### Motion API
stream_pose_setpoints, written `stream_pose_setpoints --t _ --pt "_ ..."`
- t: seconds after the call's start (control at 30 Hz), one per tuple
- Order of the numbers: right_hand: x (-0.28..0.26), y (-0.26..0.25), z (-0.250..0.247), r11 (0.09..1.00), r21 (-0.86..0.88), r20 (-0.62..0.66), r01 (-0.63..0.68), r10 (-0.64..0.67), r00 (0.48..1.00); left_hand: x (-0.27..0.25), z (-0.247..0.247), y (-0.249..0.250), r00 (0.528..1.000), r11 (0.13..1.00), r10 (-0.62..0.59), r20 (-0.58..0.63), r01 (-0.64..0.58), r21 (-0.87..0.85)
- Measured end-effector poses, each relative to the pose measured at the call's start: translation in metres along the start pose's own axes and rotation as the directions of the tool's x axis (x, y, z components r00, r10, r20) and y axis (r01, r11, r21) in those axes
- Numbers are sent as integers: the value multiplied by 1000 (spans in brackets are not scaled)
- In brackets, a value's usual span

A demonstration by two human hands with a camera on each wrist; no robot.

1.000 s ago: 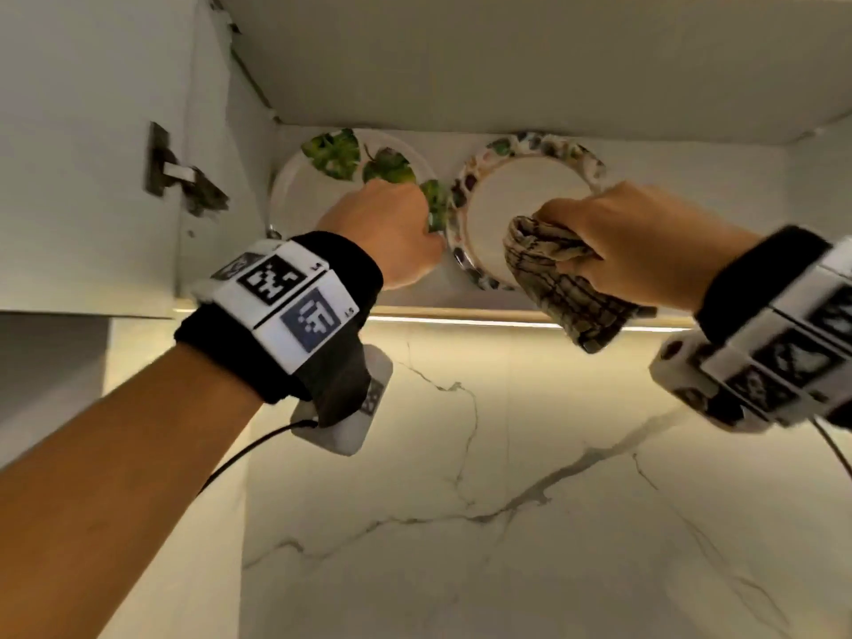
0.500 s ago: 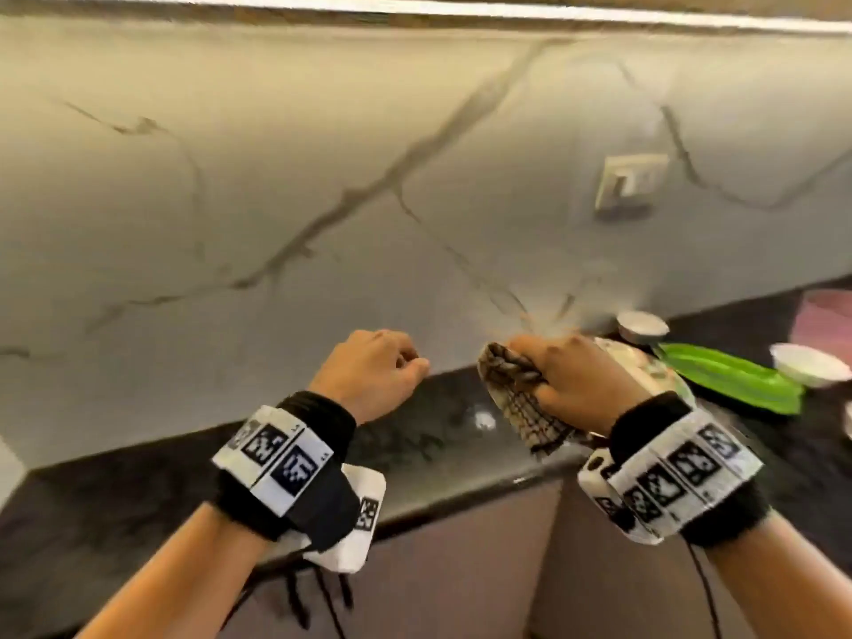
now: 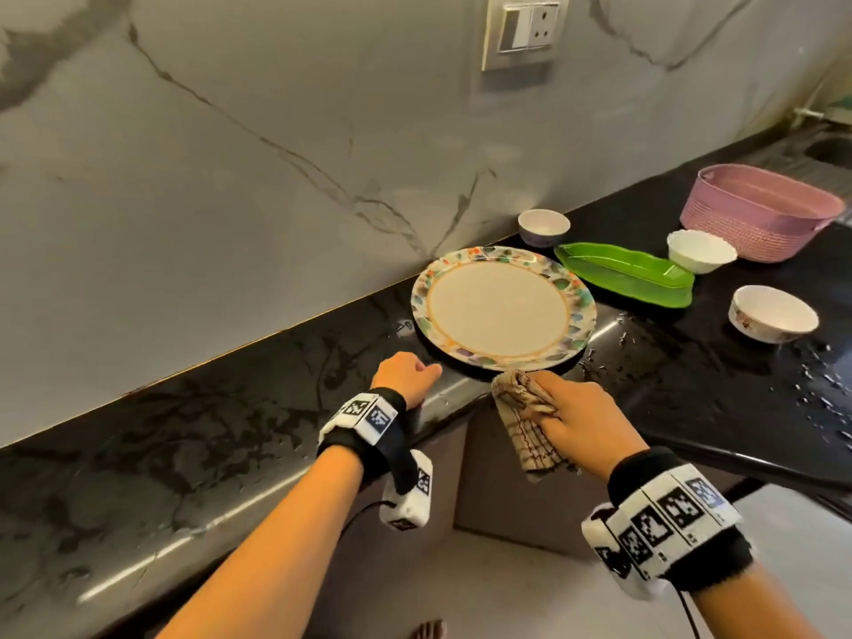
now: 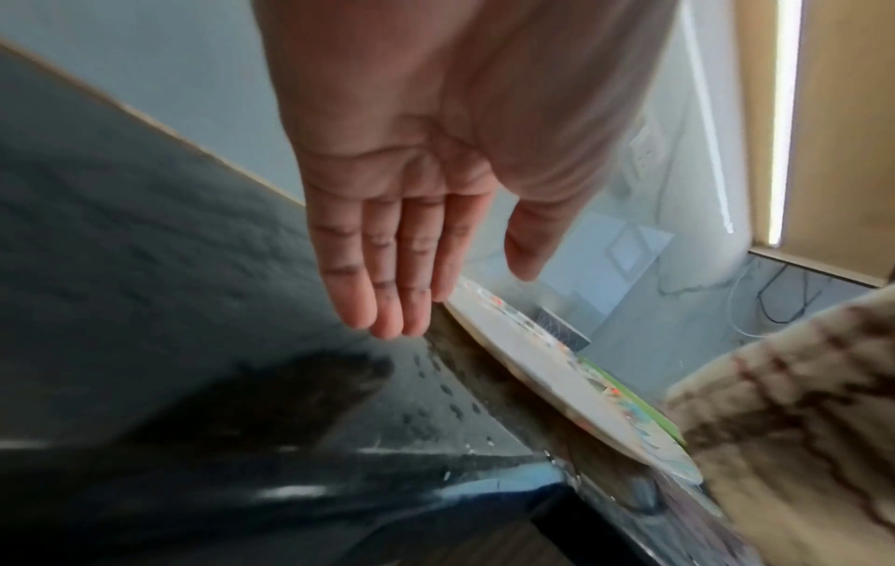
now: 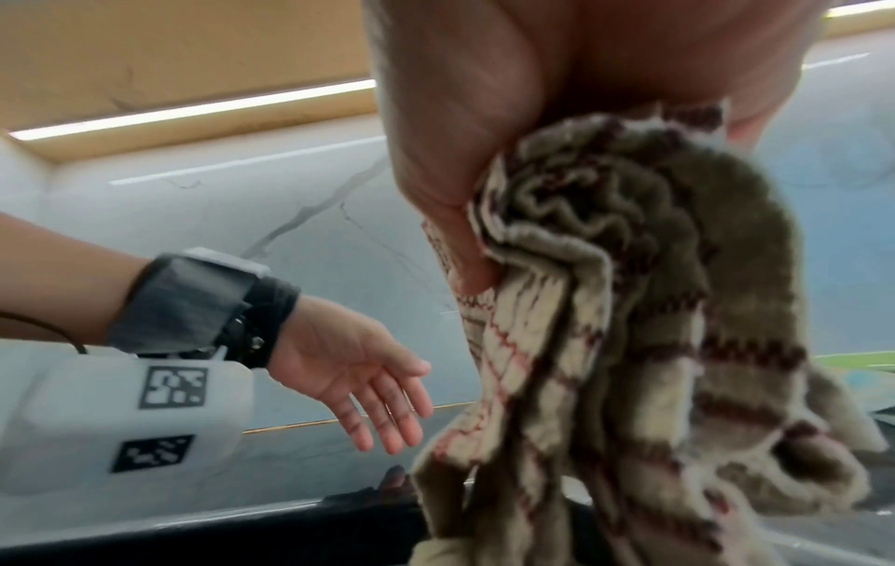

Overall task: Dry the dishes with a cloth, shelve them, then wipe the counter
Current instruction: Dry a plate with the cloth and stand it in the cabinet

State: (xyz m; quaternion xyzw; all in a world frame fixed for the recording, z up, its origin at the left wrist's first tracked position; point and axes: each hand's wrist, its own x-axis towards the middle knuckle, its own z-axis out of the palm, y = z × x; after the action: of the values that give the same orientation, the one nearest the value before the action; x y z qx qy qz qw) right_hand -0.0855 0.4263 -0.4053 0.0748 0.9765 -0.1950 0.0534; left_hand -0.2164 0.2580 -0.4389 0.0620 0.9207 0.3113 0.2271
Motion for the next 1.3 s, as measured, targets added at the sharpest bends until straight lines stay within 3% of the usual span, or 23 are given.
stream_pose_setpoints --t 0.17,0.3,0.4,0.53,0.67,0.8,0.93,1.0,1.13,1.23,1.3 --pt "26 11 -11 996 74 -109 -58 66 992 74 15 18 996 989 -84 25 86 -118" --pt "38 19 -19 987 122 -178 -100 121 977 106 18 22 988 977 -149 -29 143 -159" --pt "44 27 -22 985 147 -216 -87 118 969 114 17 18 974 929 -224 -41 201 -312" --pt "51 32 -22 984 166 -222 -59 96 970 88 5 12 943 829 -260 -209 107 -549" --pt "57 29 -23 946 324 -279 -2 98 955 49 -4 -16 849 589 -391 -355 -66 -806" --pt "56 12 -25 778 623 -225 81 78 971 3 -20 -48 768 403 -538 -348 -128 -906" --pt "65 -20 -20 681 713 -206 167 -24 978 -53 -23 -77 769 261 -547 -332 -220 -940" --pt "74 -47 -15 673 708 -233 216 -66 970 -79 -23 -85 767 253 -508 -393 -304 -919" --pt "109 -111 10 744 610 -294 273 -108 950 -111 -34 -98 793 240 -416 -444 -375 -895" --pt "131 -153 48 918 357 -183 171 -111 977 -128 -49 -115 782 291 -393 -483 -393 -872" --pt "134 -176 73 966 229 -104 120 -98 990 -134 -60 -123 793 332 -351 -498 -392 -858"
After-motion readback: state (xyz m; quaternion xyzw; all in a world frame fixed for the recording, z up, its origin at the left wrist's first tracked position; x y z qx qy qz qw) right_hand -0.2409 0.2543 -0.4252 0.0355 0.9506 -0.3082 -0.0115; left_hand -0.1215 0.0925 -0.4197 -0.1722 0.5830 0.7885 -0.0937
